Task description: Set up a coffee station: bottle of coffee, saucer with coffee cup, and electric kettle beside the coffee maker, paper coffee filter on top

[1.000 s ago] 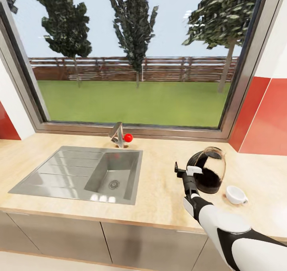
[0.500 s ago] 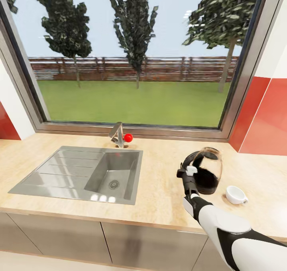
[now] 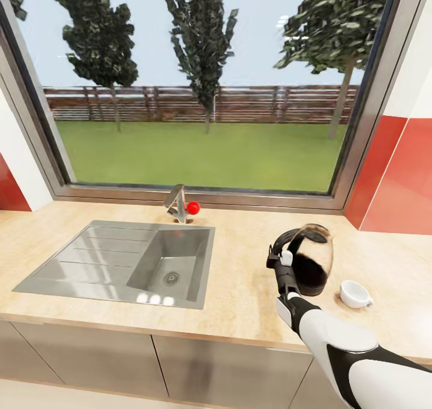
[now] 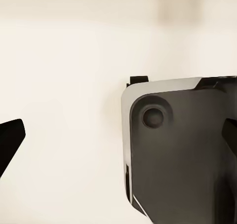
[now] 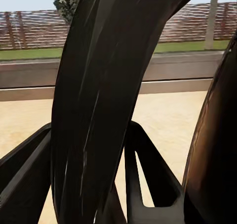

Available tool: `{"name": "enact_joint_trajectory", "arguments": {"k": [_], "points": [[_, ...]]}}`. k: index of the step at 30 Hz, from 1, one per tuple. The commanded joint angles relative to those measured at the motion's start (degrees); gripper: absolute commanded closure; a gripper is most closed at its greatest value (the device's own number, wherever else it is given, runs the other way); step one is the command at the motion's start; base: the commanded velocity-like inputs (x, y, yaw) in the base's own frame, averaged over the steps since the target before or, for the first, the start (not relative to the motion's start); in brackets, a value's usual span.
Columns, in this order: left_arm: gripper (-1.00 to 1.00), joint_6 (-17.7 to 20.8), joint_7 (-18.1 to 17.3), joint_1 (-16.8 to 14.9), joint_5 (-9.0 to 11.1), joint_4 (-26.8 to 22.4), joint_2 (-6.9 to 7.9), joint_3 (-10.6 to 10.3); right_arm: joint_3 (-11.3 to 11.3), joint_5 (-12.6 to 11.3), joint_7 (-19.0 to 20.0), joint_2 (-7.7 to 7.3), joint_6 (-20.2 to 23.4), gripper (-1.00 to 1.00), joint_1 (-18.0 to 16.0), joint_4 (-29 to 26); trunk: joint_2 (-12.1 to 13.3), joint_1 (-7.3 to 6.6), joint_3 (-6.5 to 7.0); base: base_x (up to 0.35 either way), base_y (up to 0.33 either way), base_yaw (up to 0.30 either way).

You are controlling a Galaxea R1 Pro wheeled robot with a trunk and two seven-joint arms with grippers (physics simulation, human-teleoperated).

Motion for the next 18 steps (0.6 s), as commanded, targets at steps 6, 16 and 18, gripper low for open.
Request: {"name": "enact_joint_trajectory", "arguments": {"k": [6,16,18], "points": [[-1.0,-0.21,-0.29,-0.05,-0.53,0.02,0.04,0.49,-0.03,0.46,-0.56,0.03,-0.04,1.0,-0.03,-0.07,-0.13,0.03,-0.13,0.0,0.0,0.0],[-1.0,-0.21,-0.29,-0.01,-0.4,0.09,0.33,0.9,0.05,0.73,-0.36,0.07,0.26,1.0,-0.08,0.04,-0.13,0.03,-0.13,0.0,0.0,0.0],[-1.0,-0.21,-0.29,0.02,-0.37,0.11,0.45,0.98,0.05,0.78,-0.3,0.05,0.3,1.0,-0.08,0.01,-0.13,0.03,-0.13,0.0,0.0,0.0]]}}
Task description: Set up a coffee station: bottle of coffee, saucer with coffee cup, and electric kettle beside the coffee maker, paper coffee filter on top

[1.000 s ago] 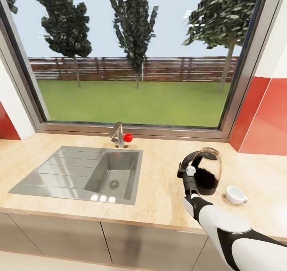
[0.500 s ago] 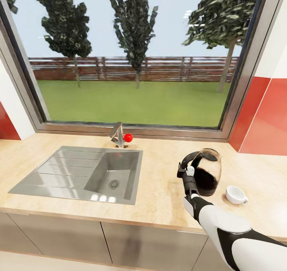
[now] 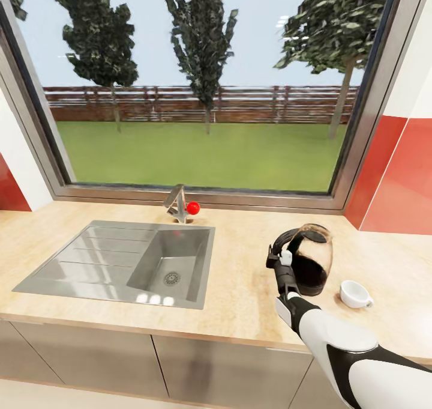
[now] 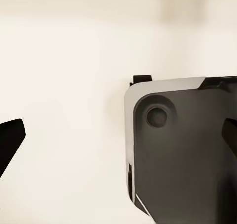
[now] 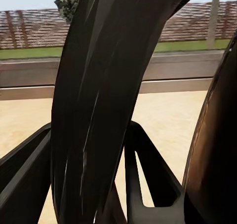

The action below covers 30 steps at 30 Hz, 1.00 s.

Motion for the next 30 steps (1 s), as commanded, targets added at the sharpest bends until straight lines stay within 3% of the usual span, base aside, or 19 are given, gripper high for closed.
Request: {"name": "enact_joint_trajectory", "arguments": {"k": [1,9,11,15,22,30], "points": [[-1.0,-0.21,-0.29,-0.05,-0.52,0.05,0.0,0.5,-0.17,0.92,-0.52,0.04,0.0,1.0,-0.04,-0.03,-0.12,0.04,-0.13,0.0,0.0,0.0],[-1.0,-0.28,-0.29,0.34,-0.37,0.58,0.04,0.53,-0.01,0.97,0.46,0.03,1.67,1.0,-0.11,0.02,-0.12,0.04,-0.13,0.0,0.0,0.0],[-1.0,-0.29,-0.29,0.38,-0.26,0.82,-0.01,0.53,0.0,1.01,3.74,0.03,1.85,1.0,-0.12,-0.01,-0.12,0.04,-0.13,0.0,0.0,0.0],[-1.0,-0.29,-0.29,0.39,-0.17,0.97,-0.1,0.53,0.0,0.98,14.71,-0.22,1.86,1.0,-0.25,-0.6,-0.12,0.04,-0.13,0.0,0.0,0.0],[-1.0,-0.29,-0.28,0.33,-0.16,1.08,-0.26,0.53,0.0,0.95,26.73,-0.73,1.94,1.0,-0.8,-4.8,-0.12,0.04,-0.13,-0.022,0.0,0.0],[-1.0,-0.29,-0.21,0.31,-0.16,1.02,-0.36,0.58,0.01,0.95,30.46,-0.76,1.94,1.0,-1.42,-6.01,-0.12,0.04,-0.13,-0.268,0.0,0.0]]}}
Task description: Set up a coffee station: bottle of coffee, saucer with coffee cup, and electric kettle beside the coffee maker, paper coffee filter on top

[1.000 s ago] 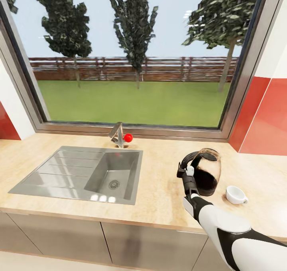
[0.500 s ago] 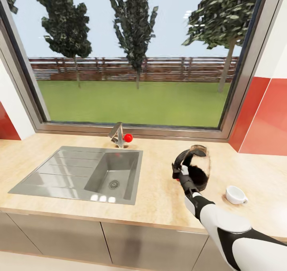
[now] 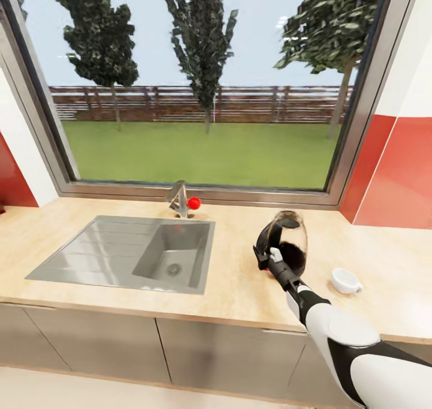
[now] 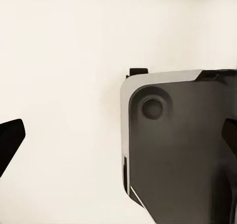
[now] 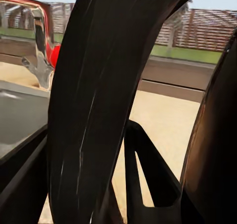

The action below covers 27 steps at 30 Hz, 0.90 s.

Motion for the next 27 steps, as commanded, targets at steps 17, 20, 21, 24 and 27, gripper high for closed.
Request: {"name": "enact_joint_trajectory", "arguments": {"k": [17,20,21,24,27], "points": [[-1.0,-0.2,-0.28,-0.05,-0.52,-0.07,-0.03,0.55,-0.36,-0.21,0.69,0.15,-0.16,1.0,-0.1,-0.2,-0.14,0.0,0.11,-0.253,0.0,0.0],[-1.0,-0.2,-0.28,-0.05,-0.52,-0.07,-0.04,0.64,-0.34,-0.21,0.69,0.15,-0.16,1.0,-0.1,-0.2,-0.14,0.0,0.37,-0.006,0.0,0.0],[-1.0,-0.2,-0.28,-0.05,-0.52,-0.07,-0.04,0.63,-0.33,-0.21,0.69,0.15,-0.16,1.0,-0.1,-0.2,-0.14,0.0,0.45,-0.001,0.0,0.0],[-1.0,-0.62,-0.28,-0.05,-0.54,-0.07,-0.1,0.54,-0.33,-0.21,0.69,0.15,-0.16,1.0,-0.1,-0.2,-0.14,0.0,0.72,0.0,0.0,0.0],[-1.0,-1.06,-0.28,-0.05,-0.57,-0.01,-0.15,0.54,-0.3,-0.21,0.69,0.15,-0.16,1.0,-0.1,-0.2,-0.14,0.0,0.99,0.0,0.0,0.0]]}}
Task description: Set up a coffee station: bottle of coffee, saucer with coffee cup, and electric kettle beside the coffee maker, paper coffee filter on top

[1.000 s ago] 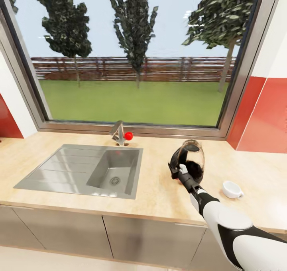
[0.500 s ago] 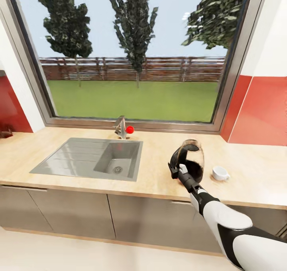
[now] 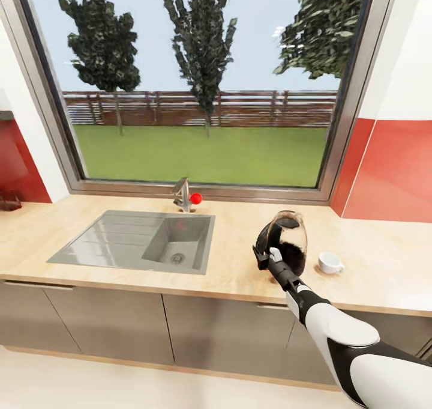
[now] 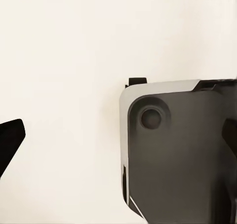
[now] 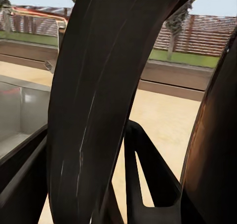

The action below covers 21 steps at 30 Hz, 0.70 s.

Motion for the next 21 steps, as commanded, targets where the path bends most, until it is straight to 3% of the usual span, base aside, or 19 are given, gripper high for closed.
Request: {"name": "enact_joint_trajectory", "arguments": {"k": [1,10,15,21], "points": [[-1.0,-0.26,-0.28,-0.05,-0.5,0.04,-0.04,0.54,-0.43,-0.1,0.53,0.07,-0.07,1.0,-0.08,-0.2,-0.13,0.04,-0.04,0.0,0.0,0.0],[-1.0,-0.32,-0.28,-0.05,-0.45,0.05,-0.07,0.66,-0.32,-0.03,0.87,0.7,-0.07,1.0,-0.08,0.03,-0.13,0.04,0.77,0.0,0.0,0.0],[-1.0,-0.32,-0.28,-0.05,-0.41,0.05,-0.07,0.67,-0.3,-0.02,3.62,0.76,-0.07,1.0,-0.08,0.07,-0.13,0.04,1.22,0.0,0.0,0.0],[-1.0,-0.32,-0.28,-0.05,-0.38,0.05,-0.07,0.65,-0.26,-0.02,4.1,0.77,-0.07,1.0,-0.08,0.06,-0.13,0.04,1.75,0.0,0.0,0.01]]}}
